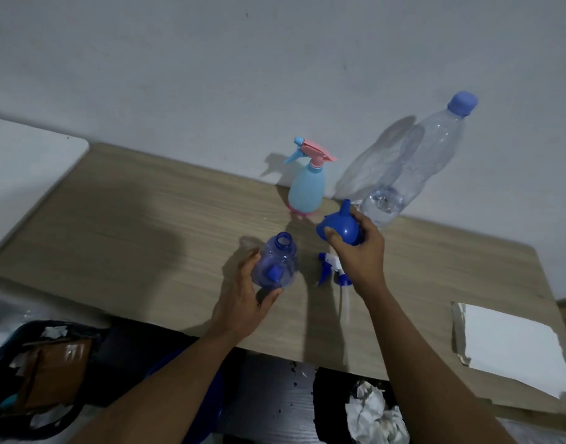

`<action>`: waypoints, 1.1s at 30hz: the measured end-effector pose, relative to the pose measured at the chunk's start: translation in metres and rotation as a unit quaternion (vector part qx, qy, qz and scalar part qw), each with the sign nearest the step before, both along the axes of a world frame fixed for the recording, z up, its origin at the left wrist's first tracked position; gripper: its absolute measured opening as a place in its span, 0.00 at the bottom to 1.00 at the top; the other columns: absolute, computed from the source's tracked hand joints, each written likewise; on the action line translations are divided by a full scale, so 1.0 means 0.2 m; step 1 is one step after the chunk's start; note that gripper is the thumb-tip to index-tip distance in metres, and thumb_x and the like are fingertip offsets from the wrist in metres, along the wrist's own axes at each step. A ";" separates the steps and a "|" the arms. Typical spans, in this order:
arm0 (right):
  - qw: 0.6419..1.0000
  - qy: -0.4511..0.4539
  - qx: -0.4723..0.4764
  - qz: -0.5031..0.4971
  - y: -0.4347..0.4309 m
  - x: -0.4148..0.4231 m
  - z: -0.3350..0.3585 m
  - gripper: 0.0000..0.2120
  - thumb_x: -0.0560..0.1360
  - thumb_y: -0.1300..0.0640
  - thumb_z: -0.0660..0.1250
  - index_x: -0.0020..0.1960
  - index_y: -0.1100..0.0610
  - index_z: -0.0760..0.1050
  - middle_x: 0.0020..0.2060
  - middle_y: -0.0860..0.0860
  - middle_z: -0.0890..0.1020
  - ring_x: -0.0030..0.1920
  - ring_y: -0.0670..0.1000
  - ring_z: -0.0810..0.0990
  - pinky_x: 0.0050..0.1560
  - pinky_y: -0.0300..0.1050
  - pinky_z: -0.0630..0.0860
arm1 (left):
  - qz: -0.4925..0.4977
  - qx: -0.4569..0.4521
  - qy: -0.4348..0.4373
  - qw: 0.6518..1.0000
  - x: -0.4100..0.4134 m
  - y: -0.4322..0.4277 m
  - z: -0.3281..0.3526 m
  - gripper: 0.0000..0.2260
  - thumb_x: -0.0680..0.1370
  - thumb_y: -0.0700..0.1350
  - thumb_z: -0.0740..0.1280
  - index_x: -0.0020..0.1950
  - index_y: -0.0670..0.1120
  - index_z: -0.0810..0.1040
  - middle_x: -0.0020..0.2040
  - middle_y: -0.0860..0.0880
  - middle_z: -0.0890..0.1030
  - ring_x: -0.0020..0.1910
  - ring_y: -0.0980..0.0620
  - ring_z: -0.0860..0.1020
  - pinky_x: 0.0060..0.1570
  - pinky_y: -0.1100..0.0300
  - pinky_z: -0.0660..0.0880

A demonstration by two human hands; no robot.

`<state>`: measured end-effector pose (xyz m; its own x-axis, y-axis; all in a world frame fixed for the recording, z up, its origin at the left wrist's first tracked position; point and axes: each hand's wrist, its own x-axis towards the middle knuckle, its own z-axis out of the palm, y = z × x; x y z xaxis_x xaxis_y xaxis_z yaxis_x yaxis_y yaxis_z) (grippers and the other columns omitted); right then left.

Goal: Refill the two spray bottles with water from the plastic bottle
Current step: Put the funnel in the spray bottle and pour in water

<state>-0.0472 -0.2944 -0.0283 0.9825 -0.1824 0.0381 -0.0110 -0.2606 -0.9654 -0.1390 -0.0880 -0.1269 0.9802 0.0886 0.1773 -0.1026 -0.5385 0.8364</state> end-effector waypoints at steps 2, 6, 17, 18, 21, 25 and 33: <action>0.999 0.015 0.051 0.007 0.02 -0.06 0.03 0.28 0.71 0.59 0.78 0.68 0.55 0.74 0.60 0.52 0.78 0.55 0.47 0.81 0.40 0.30 0.78 | -0.004 0.020 -0.039 0.999 0.00 0.01 -0.03 0.41 0.72 0.56 0.74 0.77 0.43 0.57 0.76 0.43 0.64 0.75 0.47 0.67 0.69 0.52 0.72; 0.997 0.044 0.067 -0.003 0.02 -0.13 0.03 0.29 0.68 0.58 0.81 0.64 0.51 0.71 0.60 0.52 0.75 0.53 0.52 0.82 0.41 0.40 0.82 | 0.007 0.060 -0.090 0.994 0.00 0.01 -0.04 0.38 0.74 0.56 0.73 0.75 0.41 0.59 0.78 0.41 0.61 0.78 0.54 0.59 0.69 0.67 0.64; 0.991 -0.065 -0.067 0.092 0.03 -0.19 0.23 0.28 0.61 0.41 0.82 0.56 0.49 0.78 0.54 0.47 0.79 0.52 0.42 0.80 0.49 0.38 0.77 | -0.022 0.070 -0.115 0.991 -0.01 0.00 -0.06 0.35 0.76 0.51 0.71 0.76 0.51 0.55 0.77 0.43 0.63 0.73 0.46 0.69 0.60 0.55 0.76; 0.987 -0.066 -0.096 0.112 0.04 -0.19 0.27 0.31 0.59 0.40 0.83 0.57 0.48 0.78 0.52 0.45 0.79 0.51 0.40 0.79 0.48 0.33 0.76 | -0.022 0.070 -0.116 0.991 -0.01 -0.01 -0.06 0.35 0.76 0.51 0.71 0.76 0.52 0.55 0.76 0.44 0.63 0.73 0.46 0.69 0.60 0.56 0.76; 0.977 -0.060 -0.141 0.148 0.08 -0.15 0.36 0.37 0.54 0.42 0.85 0.56 0.52 0.71 0.50 0.46 0.78 0.49 0.41 0.79 0.46 0.31 0.76 | -0.031 0.073 -0.102 0.992 0.00 0.00 -0.07 0.33 0.77 0.53 0.69 0.76 0.50 0.56 0.77 0.43 0.64 0.72 0.45 0.70 0.60 0.52 0.78; 0.952 -0.065 -0.233 0.185 0.12 -0.12 0.42 0.38 0.53 0.32 0.80 0.56 0.47 0.73 0.51 0.41 0.79 0.53 0.45 0.80 0.50 0.45 0.82 | -0.035 0.083 -0.090 0.992 0.00 0.01 -0.08 0.32 0.78 0.54 0.67 0.76 0.49 0.56 0.77 0.43 0.64 0.71 0.47 0.71 0.58 0.50 0.79; 0.904 -0.090 -0.344 0.237 0.23 -0.04 0.47 0.45 0.55 0.19 0.67 0.65 0.44 0.76 0.61 0.42 0.78 0.60 0.47 0.76 0.62 0.58 0.75 | -0.045 0.048 -0.104 0.992 0.00 0.00 -0.06 0.33 0.76 0.52 0.69 0.76 0.53 0.55 0.77 0.42 0.64 0.70 0.44 0.73 0.58 0.52 0.78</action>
